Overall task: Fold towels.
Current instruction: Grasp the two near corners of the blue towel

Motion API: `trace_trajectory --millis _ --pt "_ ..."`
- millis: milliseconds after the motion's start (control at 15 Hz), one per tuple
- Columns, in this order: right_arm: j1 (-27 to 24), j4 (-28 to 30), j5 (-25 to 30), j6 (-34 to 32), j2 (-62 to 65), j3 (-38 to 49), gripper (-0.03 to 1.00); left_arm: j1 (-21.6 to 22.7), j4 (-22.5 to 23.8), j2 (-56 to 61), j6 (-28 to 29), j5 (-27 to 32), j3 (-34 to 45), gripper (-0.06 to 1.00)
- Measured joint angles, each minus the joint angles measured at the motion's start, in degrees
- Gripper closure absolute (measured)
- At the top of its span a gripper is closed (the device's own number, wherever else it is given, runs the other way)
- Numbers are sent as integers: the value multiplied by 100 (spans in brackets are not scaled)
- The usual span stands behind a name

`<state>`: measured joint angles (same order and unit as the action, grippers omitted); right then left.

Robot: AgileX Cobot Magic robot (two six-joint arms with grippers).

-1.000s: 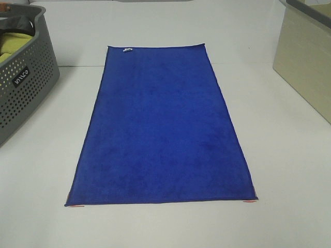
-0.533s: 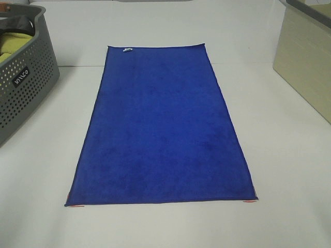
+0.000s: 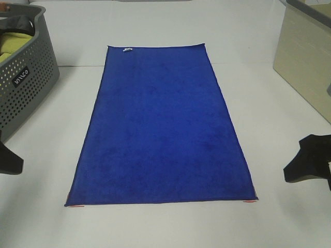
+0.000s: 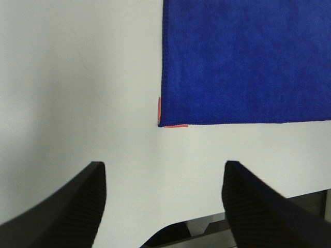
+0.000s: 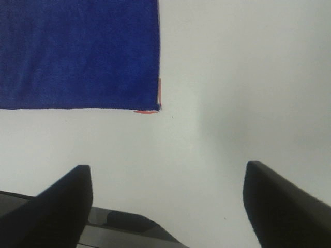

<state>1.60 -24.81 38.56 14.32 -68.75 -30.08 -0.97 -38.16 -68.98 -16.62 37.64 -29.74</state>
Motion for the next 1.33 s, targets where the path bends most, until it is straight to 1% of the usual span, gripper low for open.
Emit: trace_trajectory --millis 67,133,200,267,333,400,467,667,733,867,1000,1067,1200,1333 --pt "0 -252 -155 304 -212 0 21 0 -579 -619 -607 -143 -11 32" --pt "0 -539 -321 567 -430 0 21 0 -768 -768 -796 -206 -11 32" --pt "0 -739 -476 825 -619 0 21 0 -1272 -1106 -1295 -298 -11 32" --pt "0 -1020 -676 1089 -922 -6 21 0 -2005 -1507 -2051 -344 -11 32" --pt "0 -1123 -739 1186 -1031 -6 21 0 -2269 -1656 -2326 -350 -17 32" --pt "0 -1312 -791 1415 -1238 -46 21 0 -2733 -1931 -2802 -355 -17 32" --pt "0 -1478 -814 1707 -1581 -223 21 0 -3409 -2292 -3495 -361 -23 32" --pt "0 -1587 -871 1931 -2309 -625 21 0 -4440 -2956 -4572 -378 -29 32" --pt "0 -1604 -877 1960 -2538 -739 21 0 -4710 -3163 -4864 -378 -29 32" --pt "0 -1759 -882 2177 -2979 -894 21 -17 -5082 -3466 -5294 -384 -34 32" --pt "0 -2229 -848 2624 -3380 -957 21 -189 -5357 -3759 -5563 -372 -69 32" --pt "29 -2521 -814 2848 -3518 -997 22 -315 -5466 -3873 -5598 -321 -155 32" --pt "315 -2974 -762 3231 -3736 -1094 23 -544 -5581 -4102 -5621 -172 -390 32" --pt "773 -3295 -768 3272 -3930 -1243 25 -688 -5615 -4257 -5621 -86 -607 33"
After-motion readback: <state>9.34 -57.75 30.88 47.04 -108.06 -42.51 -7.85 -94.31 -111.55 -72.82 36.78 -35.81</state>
